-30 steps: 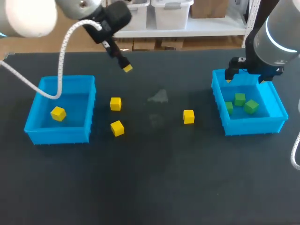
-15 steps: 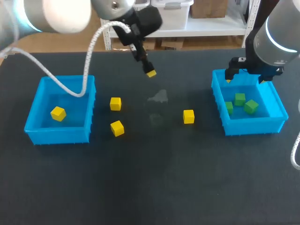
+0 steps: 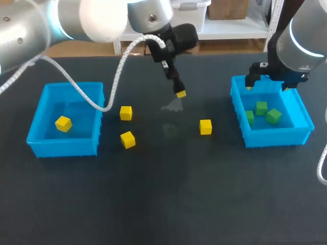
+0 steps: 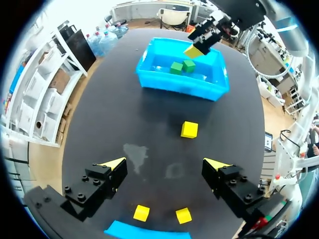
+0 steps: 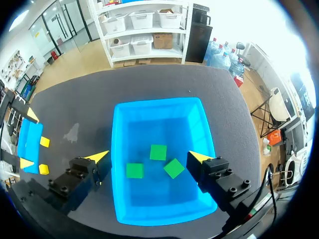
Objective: Put the green cubes in the right bin and the yellow cubes in the left bin.
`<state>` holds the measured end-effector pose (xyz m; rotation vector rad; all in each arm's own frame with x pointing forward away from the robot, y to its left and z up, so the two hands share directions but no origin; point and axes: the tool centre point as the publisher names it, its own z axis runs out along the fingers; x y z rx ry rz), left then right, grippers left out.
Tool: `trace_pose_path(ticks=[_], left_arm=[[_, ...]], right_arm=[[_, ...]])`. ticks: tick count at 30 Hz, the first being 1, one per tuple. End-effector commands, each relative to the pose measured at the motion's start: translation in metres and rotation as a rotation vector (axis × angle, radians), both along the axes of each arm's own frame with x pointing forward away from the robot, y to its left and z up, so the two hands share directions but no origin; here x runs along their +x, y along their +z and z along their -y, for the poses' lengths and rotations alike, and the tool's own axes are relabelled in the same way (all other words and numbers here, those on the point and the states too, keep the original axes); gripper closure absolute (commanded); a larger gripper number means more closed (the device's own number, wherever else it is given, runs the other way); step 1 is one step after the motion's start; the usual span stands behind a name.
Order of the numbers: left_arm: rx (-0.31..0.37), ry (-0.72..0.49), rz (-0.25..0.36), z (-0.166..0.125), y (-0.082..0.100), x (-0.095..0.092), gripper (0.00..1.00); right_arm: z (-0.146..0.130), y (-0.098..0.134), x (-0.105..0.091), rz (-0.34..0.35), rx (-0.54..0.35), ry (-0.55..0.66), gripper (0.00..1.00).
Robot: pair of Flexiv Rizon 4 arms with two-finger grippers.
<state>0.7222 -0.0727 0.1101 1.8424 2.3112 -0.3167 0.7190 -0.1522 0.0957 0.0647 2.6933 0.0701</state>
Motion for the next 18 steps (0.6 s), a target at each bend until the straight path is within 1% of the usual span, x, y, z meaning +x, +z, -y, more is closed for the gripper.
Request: trace_pose_path(ticks=[1, 6, 12, 14, 18], left_arm=[[0.023, -0.013, -0.016, 0.014, -0.01, -0.001, 0.0], [0.03, -0.028, -0.031, 0.027, -0.019, -0.012, 0.0], [0.031, -0.019, -0.064, 0.037, -0.032, -0.023, 0.0], [0.013, -0.003, -0.077, 0.04, -0.034, -0.026, 0.0], [-0.028, 0.031, -0.067, 0.046, -0.037, -0.028, 0.0]], right_arm=[[0.0, -0.001, -0.001, 0.004, 0.0, -0.001, 0.0], [0.0, -0.001, -0.001, 0.004, 0.0, -0.001, 0.0], [0.0, -0.001, -0.001, 0.004, 0.0, -0.001, 0.0], [0.0, -0.001, -0.001, 0.004, 0.0, -0.001, 0.0], [0.0, -0.001, -0.001, 0.004, 0.0, -0.001, 0.0]])
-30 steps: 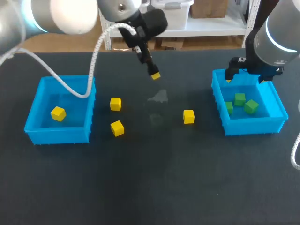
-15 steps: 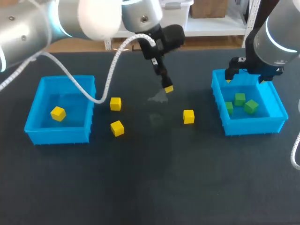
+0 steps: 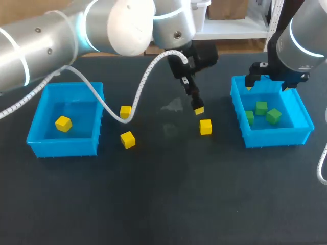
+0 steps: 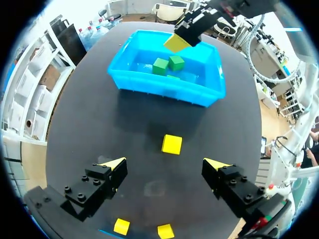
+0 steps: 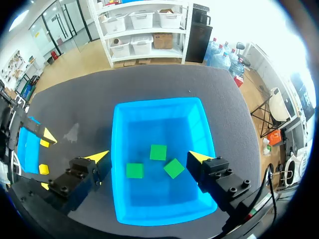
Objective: Put the green cubes in the right bin and the yellow cubes in the left bin.
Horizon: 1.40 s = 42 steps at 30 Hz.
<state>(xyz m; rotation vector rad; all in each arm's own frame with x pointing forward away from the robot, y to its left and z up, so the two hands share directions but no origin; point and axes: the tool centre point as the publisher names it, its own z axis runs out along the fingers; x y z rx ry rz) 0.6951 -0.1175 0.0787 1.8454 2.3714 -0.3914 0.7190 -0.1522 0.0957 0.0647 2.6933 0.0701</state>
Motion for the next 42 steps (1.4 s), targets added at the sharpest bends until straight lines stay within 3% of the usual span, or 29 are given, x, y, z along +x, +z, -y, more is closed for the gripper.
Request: trace_pose_path(ticks=[1, 9, 20, 42], left_arm=[[-0.038, 0.031, 0.009, 0.002, -0.007, -0.001, 0.0], [-0.055, 0.064, 0.031, 0.003, -0.019, 0.001, 0.0], [-0.059, 0.014, 0.092, 0.012, -0.04, -0.005, 0.0], [-0.008, -0.081, 0.095, 0.03, -0.065, -0.023, 0.0]], right_arm=[[0.0, -0.001, -0.001, 0.004, 0.0, -0.001, 0.0], [0.0, -0.001, -0.001, 0.004, 0.0, -0.001, 0.0], [0.0, -0.001, -0.001, 0.004, 0.0, -0.001, 0.0], [0.0, -0.001, -0.001, 0.004, 0.0, -0.001, 0.0]])
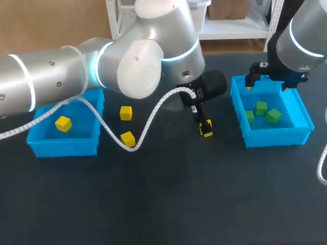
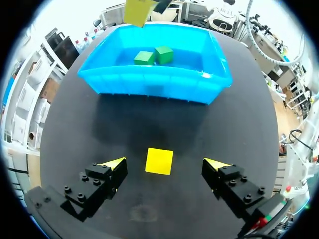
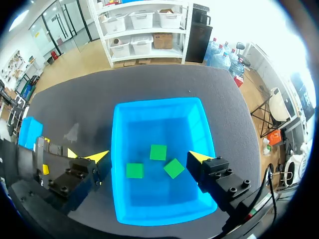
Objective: Put the green cubes in the right bin and the yellow cubes in the left bin.
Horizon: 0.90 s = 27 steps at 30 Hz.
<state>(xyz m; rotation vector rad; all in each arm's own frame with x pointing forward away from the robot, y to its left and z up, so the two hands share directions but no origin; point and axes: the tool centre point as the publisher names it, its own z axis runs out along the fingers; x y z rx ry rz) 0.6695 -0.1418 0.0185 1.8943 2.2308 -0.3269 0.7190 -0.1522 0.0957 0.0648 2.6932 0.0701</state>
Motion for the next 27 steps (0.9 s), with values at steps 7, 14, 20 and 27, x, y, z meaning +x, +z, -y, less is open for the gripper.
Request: trace_pose_path(ticks=[7, 14, 20, 27], left_arm=[[0.029, -0.014, -0.005, 0.008, -0.016, 0.002, 0.0], [0.028, -0.002, -0.007, 0.009, -0.024, 0.003, 0.5], [0.028, 0.017, -0.006, 0.006, -0.022, 0.006, 1.0], [0.021, 0.044, 0.009, -0.001, -0.016, 0.017, 1.0]], right_arm=[[0.0, -0.001, -0.001, 0.004, 0.0, -0.001, 0.0], [0.0, -0.001, -0.001, 0.004, 0.0, -0.001, 0.0], [0.0, -0.001, -0.001, 0.004, 0.0, -0.001, 0.0], [0.0, -0.001, -0.001, 0.004, 0.0, -0.001, 0.0]])
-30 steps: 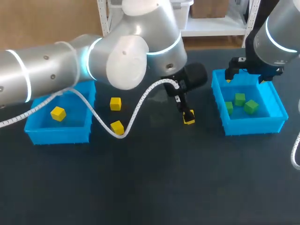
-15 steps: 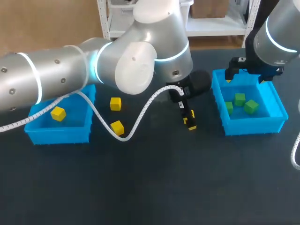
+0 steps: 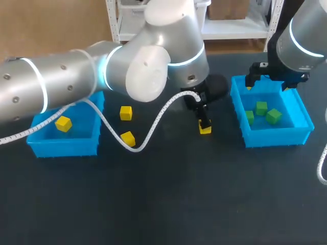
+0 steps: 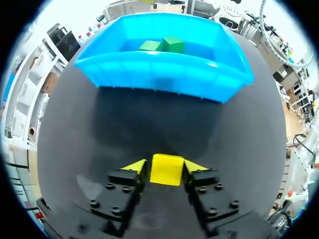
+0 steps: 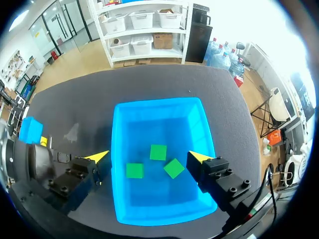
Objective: Put the green cubes in the right bin and the yellow cubes in the left bin.
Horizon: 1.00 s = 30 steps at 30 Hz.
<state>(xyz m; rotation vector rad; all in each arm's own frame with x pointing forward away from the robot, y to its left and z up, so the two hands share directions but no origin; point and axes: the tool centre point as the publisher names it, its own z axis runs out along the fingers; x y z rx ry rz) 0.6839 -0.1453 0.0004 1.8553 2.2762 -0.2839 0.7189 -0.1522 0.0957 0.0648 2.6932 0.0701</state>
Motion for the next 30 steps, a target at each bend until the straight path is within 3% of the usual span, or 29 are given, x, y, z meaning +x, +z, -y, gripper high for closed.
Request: trace_pose_path(ticks=[1, 6, 11, 22, 30], left_arm=[[-0.005, 0.004, 0.002, -0.006, 0.002, 0.004, 1.0], [-0.013, 0.026, 0.004, -0.011, 0.005, 0.007, 1.0], [-0.038, 0.075, 0.014, -0.019, 0.021, 0.02, 1.0], [-0.136, 0.247, 0.048, -0.052, 0.082, 0.061, 1.0], [-0.155, 0.396, 0.096, -0.104, 0.12, 0.083, 1.0]], right_arm=[[0.0, -0.001, -0.001, 0.004, 0.0, -0.001, 0.0], [0.0, -0.001, -0.001, 0.004, 0.0, -0.001, 0.0], [0.0, -0.001, -0.001, 0.004, 0.0, -0.001, 0.0], [0.0, -0.001, -0.001, 0.004, 0.0, -0.001, 0.0], [0.0, -0.001, -0.001, 0.004, 0.0, -0.001, 0.0]])
